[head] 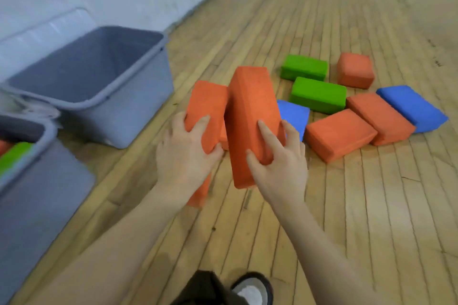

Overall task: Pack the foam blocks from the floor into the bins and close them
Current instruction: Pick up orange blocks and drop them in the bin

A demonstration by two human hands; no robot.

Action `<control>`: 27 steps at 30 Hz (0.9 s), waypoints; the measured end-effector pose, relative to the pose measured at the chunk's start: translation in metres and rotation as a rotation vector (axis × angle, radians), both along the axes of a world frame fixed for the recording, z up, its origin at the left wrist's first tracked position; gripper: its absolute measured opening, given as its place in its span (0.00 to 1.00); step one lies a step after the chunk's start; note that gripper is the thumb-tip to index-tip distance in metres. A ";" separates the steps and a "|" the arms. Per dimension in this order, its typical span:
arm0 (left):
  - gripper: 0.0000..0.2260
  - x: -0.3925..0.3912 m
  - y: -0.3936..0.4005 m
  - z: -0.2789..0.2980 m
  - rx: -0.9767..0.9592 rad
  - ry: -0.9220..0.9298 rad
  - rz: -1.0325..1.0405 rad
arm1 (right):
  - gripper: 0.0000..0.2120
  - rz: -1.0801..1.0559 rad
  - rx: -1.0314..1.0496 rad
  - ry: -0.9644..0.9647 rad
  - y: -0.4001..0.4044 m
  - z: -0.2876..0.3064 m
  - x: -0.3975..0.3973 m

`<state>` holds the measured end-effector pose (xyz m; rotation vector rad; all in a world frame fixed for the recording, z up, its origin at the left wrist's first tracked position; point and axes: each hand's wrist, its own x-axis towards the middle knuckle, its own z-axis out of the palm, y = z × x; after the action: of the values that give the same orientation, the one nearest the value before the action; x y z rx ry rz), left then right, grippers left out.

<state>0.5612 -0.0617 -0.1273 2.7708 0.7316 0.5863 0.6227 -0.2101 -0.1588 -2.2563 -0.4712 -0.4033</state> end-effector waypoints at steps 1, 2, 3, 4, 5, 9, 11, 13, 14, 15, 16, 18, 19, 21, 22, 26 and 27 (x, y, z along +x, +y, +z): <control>0.27 -0.015 0.014 0.013 0.026 -0.002 0.034 | 0.26 0.042 0.021 -0.021 0.017 0.012 -0.009; 0.27 -0.030 0.029 0.025 0.048 0.000 0.069 | 0.26 0.084 0.040 -0.036 0.035 0.023 -0.017; 0.26 -0.043 0.044 0.035 0.057 -0.006 0.105 | 0.25 0.121 0.058 -0.042 0.053 0.033 -0.024; 0.26 -0.058 0.059 0.045 0.056 -0.022 0.148 | 0.25 0.157 0.075 -0.047 0.073 0.041 -0.033; 0.25 -0.071 0.074 0.053 0.050 -0.046 0.184 | 0.24 0.190 0.091 -0.052 0.092 0.048 -0.042; 0.25 -0.122 0.135 0.080 0.021 -0.131 0.368 | 0.23 0.348 0.179 -0.085 0.172 0.077 -0.078; 0.25 -0.151 0.167 0.088 0.012 -0.191 0.459 | 0.22 0.412 0.222 -0.103 0.214 0.089 -0.094; 0.28 -0.178 0.199 0.093 -0.007 -0.259 0.546 | 0.22 0.469 0.253 -0.117 0.256 0.098 -0.111; 0.30 -0.191 0.214 0.095 -0.024 -0.301 0.590 | 0.22 0.502 0.264 -0.115 0.278 0.101 -0.121; 0.32 -0.200 0.229 0.096 -0.043 -0.345 0.627 | 0.21 0.538 0.274 -0.113 0.298 0.103 -0.130; 0.33 -0.208 0.243 0.097 -0.063 -0.377 0.657 | 0.21 0.571 0.281 -0.116 0.317 0.105 -0.139; 0.33 -0.220 0.270 0.095 -0.092 -0.413 0.685 | 0.21 0.612 0.287 -0.138 0.351 0.108 -0.153; 0.32 -0.223 0.283 0.093 -0.097 -0.425 0.688 | 0.20 0.616 0.287 -0.148 0.365 0.108 -0.157; 0.32 -0.228 0.305 0.088 -0.098 -0.438 0.689 | 0.21 0.609 0.281 -0.155 0.389 0.107 -0.161; 0.31 -0.230 0.314 0.085 -0.091 -0.443 0.691 | 0.21 0.608 0.270 -0.153 0.398 0.104 -0.162; 0.31 -0.240 0.346 0.072 -0.055 -0.442 0.720 | 0.21 0.670 0.185 -0.210 0.426 0.089 -0.172; 0.30 -0.241 0.354 0.071 -0.045 -0.436 0.727 | 0.22 0.684 0.170 -0.232 0.432 0.086 -0.174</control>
<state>0.3205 0.2920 -0.0561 2.1443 1.5958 1.2219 0.4488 0.2224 -0.0729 -1.7530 -1.2266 -0.3270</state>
